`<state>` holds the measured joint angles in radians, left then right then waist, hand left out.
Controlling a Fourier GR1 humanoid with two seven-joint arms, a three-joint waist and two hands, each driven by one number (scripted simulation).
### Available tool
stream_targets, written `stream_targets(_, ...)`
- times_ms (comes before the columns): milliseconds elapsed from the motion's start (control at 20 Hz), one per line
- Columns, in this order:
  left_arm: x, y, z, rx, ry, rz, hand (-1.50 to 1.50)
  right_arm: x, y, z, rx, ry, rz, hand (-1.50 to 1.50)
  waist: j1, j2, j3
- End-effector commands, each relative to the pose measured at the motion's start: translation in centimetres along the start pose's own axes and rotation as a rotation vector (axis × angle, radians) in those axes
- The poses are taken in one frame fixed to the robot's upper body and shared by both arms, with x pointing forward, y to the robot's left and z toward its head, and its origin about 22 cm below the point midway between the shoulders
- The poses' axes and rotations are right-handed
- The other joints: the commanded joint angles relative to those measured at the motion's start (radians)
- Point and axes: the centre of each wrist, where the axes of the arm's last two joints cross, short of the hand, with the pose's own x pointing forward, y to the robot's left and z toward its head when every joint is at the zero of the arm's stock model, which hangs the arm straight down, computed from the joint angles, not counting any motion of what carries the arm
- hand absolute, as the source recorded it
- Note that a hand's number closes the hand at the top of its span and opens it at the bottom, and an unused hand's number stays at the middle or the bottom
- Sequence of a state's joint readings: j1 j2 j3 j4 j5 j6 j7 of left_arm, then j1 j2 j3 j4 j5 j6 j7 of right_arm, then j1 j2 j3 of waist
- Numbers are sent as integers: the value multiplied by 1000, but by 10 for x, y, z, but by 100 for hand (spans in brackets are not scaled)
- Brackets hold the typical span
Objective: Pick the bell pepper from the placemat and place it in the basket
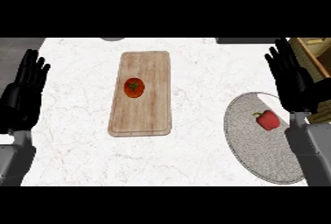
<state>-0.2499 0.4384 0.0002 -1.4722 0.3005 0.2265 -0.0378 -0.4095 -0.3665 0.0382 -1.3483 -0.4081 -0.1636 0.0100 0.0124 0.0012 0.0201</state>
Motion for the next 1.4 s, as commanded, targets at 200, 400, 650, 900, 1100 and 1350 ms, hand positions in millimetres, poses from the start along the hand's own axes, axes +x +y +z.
stream_targets(200, -16, -6, 4, -97, 156, -56, 0, 57, 40, -33, 652, -297, -262, 150, 59, 32, -5)
stream_targets(400, -35, -10, 17, -147, 268, -58, 0, 96, 74, -16, 1138, -536, -21, -150, 61, 18, -9)
stream_targets(650, -46, -1, 21, -104, 355, -66, 0, 66, 41, 18, 1339, -675, -81, -150, -28, 8, -11)
stream_targets(900, -39, 10, 7, -89, 366, -71, 0, 73, -11, 42, 1323, -655, 112, -150, -34, 0, -18)
stream_targets(1100, -32, 8, 11, -97, 356, -77, 0, 131, -22, 33, 1317, -592, 479, -150, -14, -3, -19)
stream_targets(1350, -38, -4, 18, -126, 362, -56, 0, 188, -34, 28, 1037, -667, 989, -150, -5, 0, -19)
